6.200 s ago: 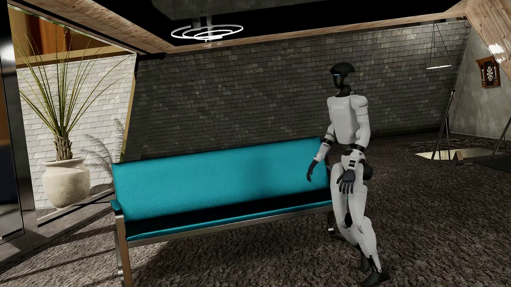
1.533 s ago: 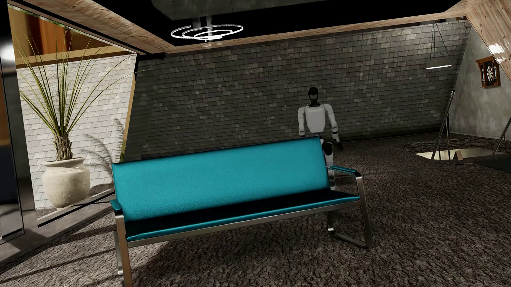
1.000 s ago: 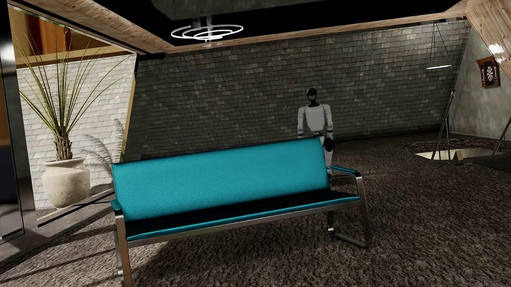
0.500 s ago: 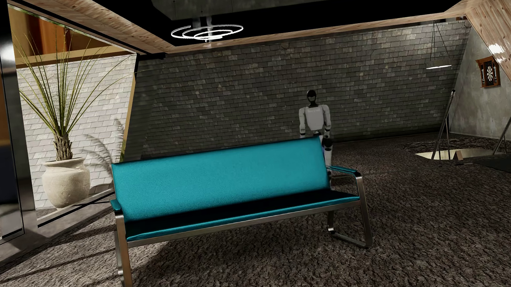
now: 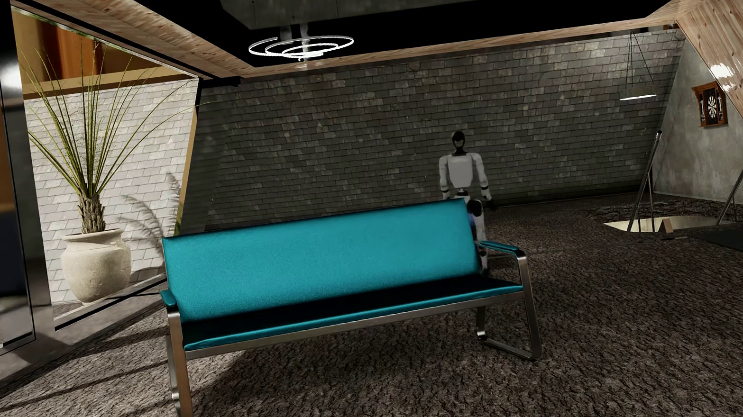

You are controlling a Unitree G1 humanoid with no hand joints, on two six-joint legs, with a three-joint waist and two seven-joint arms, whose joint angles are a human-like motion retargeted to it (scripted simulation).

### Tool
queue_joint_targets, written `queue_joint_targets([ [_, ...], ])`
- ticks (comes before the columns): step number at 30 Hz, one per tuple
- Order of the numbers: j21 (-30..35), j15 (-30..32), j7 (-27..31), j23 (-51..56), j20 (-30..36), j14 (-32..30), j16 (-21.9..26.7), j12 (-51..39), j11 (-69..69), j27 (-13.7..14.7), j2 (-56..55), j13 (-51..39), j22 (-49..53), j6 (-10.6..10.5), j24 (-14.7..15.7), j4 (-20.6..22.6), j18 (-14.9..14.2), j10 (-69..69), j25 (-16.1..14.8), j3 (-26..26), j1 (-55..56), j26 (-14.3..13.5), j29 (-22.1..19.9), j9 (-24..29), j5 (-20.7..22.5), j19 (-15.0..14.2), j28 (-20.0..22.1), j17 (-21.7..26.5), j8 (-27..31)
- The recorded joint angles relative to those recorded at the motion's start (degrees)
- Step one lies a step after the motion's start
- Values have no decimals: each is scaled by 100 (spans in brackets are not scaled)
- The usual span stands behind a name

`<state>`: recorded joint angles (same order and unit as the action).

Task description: Go to the teal bench

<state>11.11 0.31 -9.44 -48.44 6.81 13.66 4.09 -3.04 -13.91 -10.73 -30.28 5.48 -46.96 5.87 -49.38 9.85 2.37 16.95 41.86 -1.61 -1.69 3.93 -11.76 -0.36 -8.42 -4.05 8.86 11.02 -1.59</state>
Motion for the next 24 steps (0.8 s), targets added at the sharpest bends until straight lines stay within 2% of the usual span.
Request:
queue_joint_targets([
  [1, 53, -43, 108, -12, 67, 42, 15, -25, 303, 30, -4, 55, 51, -13, 39, 14, -29, -44, 140, -39, -186, -23, 3, 3, 69, -112, 10, -61, 117],
  [3, 4, 743, 362, -93, 165, 50, 43, 7, 116, -88, 101, 191, 100, -55, 75, -38, -58, -58, 316, -101, -537, 5, -150, -7, 195, 206, 17, -309, 293],
  [4, -48, 1016, 464, -209, 152, -81, 38, 80, -11, -232, 235, 236, 81, -104, 105, -112, -85, 29, 383, -118, -694, 59, -224, -26, 205, 136, 44, -457, 227],
  [6, -85, 907, 571, -566, 19, -644, -14, 326, -75, -592, 530, 207, -81, -279, 173, -367, -62, 374, 563, -133, -754, 289, -268, -88, 289, 41, 78, -717, -5],
  [7, -101, 760, 613, -706, 9, -1062, -25, 449, -79, -702, 670, 156, -180, -379, 171, -512, -41, 727, 616, -133, -625, 386, -224, -114, 341, 39, -52, -808, -135],
  [8, -103, 627, 646, -771, 101, -1456, 19, 546, -100, -695, 773, 93, -241, -467, 123, -649, -167, 1268, 639, -130, -367, 383, -139, -125, 378, 84, -305, -858, -275],
  [9, -59, 478, 485, -778, 278, -1816, 139, 621, -187, -566, 822, 9, -234, -546, 25, -865, -334, 1980, 660, -128, -3, 269, -20, -116, 404, 151, -598, -866, -410],
  [10, 37, 310, 259, -755, 466, -2143, 322, 686, -354, -349, 825, -99, -157, -626, -100, -1177, -651, 2795, 691, -117, 410, 113, 128, -89, 448, 226, -815, -847, -542],
  [11, 169, 147, -11, -724, 570, -2399, 497, 754, -511, -106, 833, -235, -47, -716, -190, -1603, -872, 3585, 732, -92, 834, 10, 298, -58, 514, 300, -891, -804, -674],
  [12, 300, 19, -222, -725, 544, -2379, 595, 856, -589, 158, 890, -382, 76, -813, -195, -1998, -963, 4246, 790, -52, 1215, 22, 456, -32, 594, 369, -830, -691, -788],
  [13, 433, -95, -252, -757, 419, -2047, 576, 937, -633, 312, 975, -592, 152, -902, -118, -2156, -902, 4738, 885, -5, 1597, 161, 580, -9, 677, 408, -671, -597, -876],
  [15, 614, -301, -319, -835, 41, -1773, 467, 1134, -721, 348, 1143, -1052, 293, -1019, 151, -2302, -1177, 5008, 1090, 56, 2119, 402, 642, 12, 780, 457, -356, -422, -978],
  [18, 457, -545, -939, -823, -138, -1210, 383, 1319, -794, 166, 1376, -1604, 477, -1080, 276, -2788, -1146, 3935, 1057, 134, 2250, 398, 424, 0, 808, 496, -318, -286, -1002],
  [19, 363, -597, -1087, -758, -123, -1014, 379, 1339, -767, 158, 1468, -1723, 513, -1078, 238, -2838, -1097, 3308, 973, 160, 2194, 378, 334, -11, 804, 500, -371, -264, -1002],
  [20, 292, -636, -1157, -651, -118, -931, 366, 1308, -715, 199, 1567, -1798, 496, -1065, 217, -2826, -1166, 2609, 886, 170, 2117, 373, 271, -26, 793, 500, -416, -215, -1009],
  [23, 303, -680, -1840, -331, -86, -1254, 249, 1137, -465, 353, 1822, -1855, 381, -1007, 129, -2942, -1234, 539, 713, 135, 1717, 380, 122, -100, 703, 463, -430, -78, -1109],
  [24, 334, -677, -2315, -258, -29, -1451, 207, 1056, -361, 383, 1897, -1810, 339, -989, 65, -3022, -1026, 4, 660, 105, 1579, 366, 103, -130, 667, 438, -445, -36, -1172],
])
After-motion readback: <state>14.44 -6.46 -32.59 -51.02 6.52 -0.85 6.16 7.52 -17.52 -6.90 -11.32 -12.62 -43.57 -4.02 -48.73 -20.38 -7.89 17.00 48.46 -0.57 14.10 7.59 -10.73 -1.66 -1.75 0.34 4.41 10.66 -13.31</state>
